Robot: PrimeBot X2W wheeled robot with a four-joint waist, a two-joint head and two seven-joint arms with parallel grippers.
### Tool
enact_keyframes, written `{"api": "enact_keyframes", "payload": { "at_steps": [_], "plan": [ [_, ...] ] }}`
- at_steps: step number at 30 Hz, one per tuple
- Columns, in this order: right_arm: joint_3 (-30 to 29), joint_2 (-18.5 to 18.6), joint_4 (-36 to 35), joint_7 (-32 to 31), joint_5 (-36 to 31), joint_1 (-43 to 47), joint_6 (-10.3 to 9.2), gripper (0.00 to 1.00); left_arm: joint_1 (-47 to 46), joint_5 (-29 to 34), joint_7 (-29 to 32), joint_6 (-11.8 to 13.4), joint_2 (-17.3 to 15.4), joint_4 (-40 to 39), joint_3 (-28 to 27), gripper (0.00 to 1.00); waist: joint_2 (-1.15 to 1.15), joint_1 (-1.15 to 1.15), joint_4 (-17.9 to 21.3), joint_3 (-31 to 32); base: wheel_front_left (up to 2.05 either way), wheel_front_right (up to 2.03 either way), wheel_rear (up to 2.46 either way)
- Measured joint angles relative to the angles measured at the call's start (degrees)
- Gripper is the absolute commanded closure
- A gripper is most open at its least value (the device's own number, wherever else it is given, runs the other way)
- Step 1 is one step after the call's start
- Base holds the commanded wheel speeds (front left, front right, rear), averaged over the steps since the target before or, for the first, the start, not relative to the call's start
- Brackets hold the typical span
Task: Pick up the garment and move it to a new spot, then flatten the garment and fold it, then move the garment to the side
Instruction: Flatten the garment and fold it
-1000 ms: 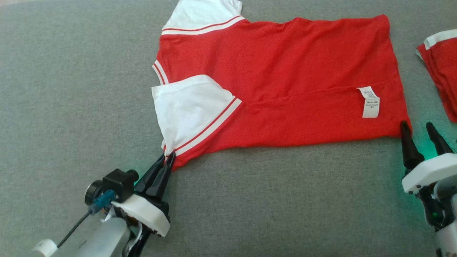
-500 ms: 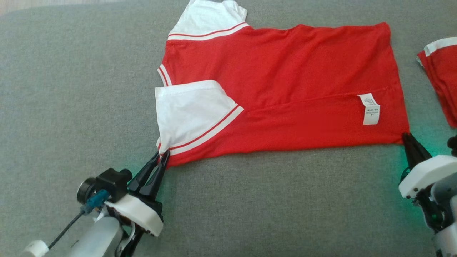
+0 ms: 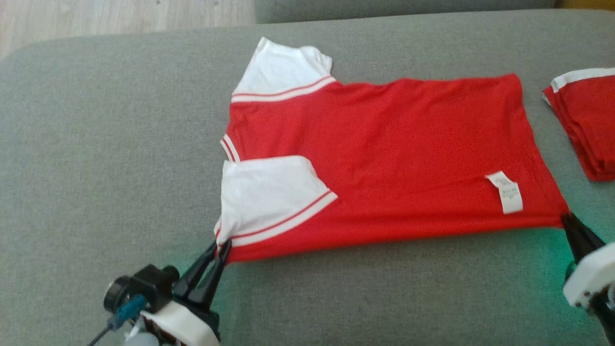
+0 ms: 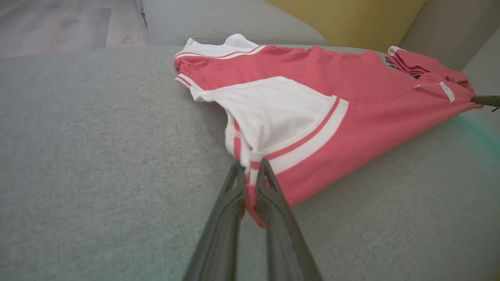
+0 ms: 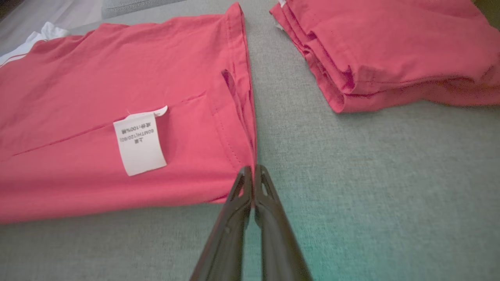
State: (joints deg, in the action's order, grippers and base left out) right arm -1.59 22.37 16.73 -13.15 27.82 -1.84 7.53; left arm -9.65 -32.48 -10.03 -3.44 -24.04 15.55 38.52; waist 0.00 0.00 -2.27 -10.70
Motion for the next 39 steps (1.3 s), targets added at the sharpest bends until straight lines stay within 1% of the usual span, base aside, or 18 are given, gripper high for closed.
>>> {"api": "enact_keyframes", "payload": {
  "at_steps": [8,9,14,19,20,21,22,24,25,26,31,34,36,39],
  "plan": [
    [-3.32,-0.16,-6.87,-2.59,-0.01,9.69,0.0,1.0,5.93,-0.24,2.89,1.85,-1.33,-5.24,2.03,1.0,0.0,0.0,-0.24,1.79,0.0,0.0,0.0],
    [-3.32,-0.16,-6.87,-2.59,-0.01,9.69,0.0,1.0,5.93,-0.24,2.89,1.85,-1.33,-5.24,2.03,1.0,0.0,0.0,-0.24,1.79,0.0,0.0,0.0],
    [-5.3,-2.26,-9.92,-3.86,-0.14,14.4,0.0,1.0,8.46,-0.3,3.98,3.03,-2.33,-7.86,2.36,1.0,0.0,0.0,-0.29,2.07,0.0,0.0,0.0],
    [-6.5,-3.27,-11.27,-4.6,-0.93,15.56,0.0,1.0,9.03,-0.91,4.68,3.45,-2.64,-8.54,2.46,1.0,0.0,0.0,-0.09,2.16,0.0,0.0,0.0],
    [-6.54,-3.44,-11.43,-4.63,-1.22,15.56,0.0,0.82,9.03,-1.43,4.97,3.45,-2.61,-8.5,2.5,1.0,0.0,0.0,-0.06,2.15,0.0,0.0,0.0],
    [-6.64,-3.64,-11.55,-4.97,-1.37,15.56,0.0,0.49,9.03,-1.83,5.02,3.44,-2.6,-8.42,2.56,1.0,0.0,0.0,-0.05,2.12,0.0,0.0,0.0],
    [-6.75,-3.77,-11.6,-5.03,-1.62,15.55,0.0,0.0,9.02,-2.02,5.58,3.44,-2.58,-8.25,2.68,0.78,0.0,0.0,-0.04,2.07,0.0,0.0,0.0],
    [-7.39,-4.2,-11.73,-5.03,-2.24,15.52,0.0,0.0,8.99,-2.29,7.08,3.43,-2.52,-7.49,3.12,0.4,0.0,0.0,-0.01,1.94,0.0,0.0,0.0],
    [-7.83,-4.46,-11.92,-5.03,-2.6,15.5,0.0,0.0,8.98,-2.46,7.92,3.43,-2.52,-6.91,3.5,0.13,0.0,0.0,0.01,1.86,0.0,0.0,0.0],
    [-8.15,-4.71,-12.23,-5.0,-2.88,15.49,0.0,0.0,8.97,-2.56,8.37,3.38,-2.52,-6.46,3.86,0.0,0.0,0.0,0.04,1.8,0.0,0.0,0.0],
    [-8.45,-6.15,-15.05,-2.66,-3.92,14.63,0.0,0.0,8.14,-3.45,8.99,2.41,-2.42,-6.64,3.68,0.0,0.0,0.0,0.66,1.59,0.0,0.0,0.0],
    [-8.42,-7.04,-16.51,-1.37,-4.44,12.93,0.0,0.0,6.26,-4.01,9.04,1.91,-3.23,-7.93,2.16,0.0,0.0,0.0,1.28,1.25,0.0,0.0,0.0],
    [-7.97,-7.57,-17.23,-1.27,-4.85,12.06,0.0,0.0,3.31,-4.02,10.24,1.8,-4.9,-9.23,1.2,0.0,0.0,0.0,1.59,0.8,0.0,0.0,0.0],
    [-6.86,-8.2,-18.15,-1.12,-5.24,10.79,0.0,0.0,-3.25,-3.59,14.13,-0.16,-8.4,-10.65,0.04,0.0,0.0,0.01,2.26,-0.35,0.0,0.0,0.0]
  ]
}}
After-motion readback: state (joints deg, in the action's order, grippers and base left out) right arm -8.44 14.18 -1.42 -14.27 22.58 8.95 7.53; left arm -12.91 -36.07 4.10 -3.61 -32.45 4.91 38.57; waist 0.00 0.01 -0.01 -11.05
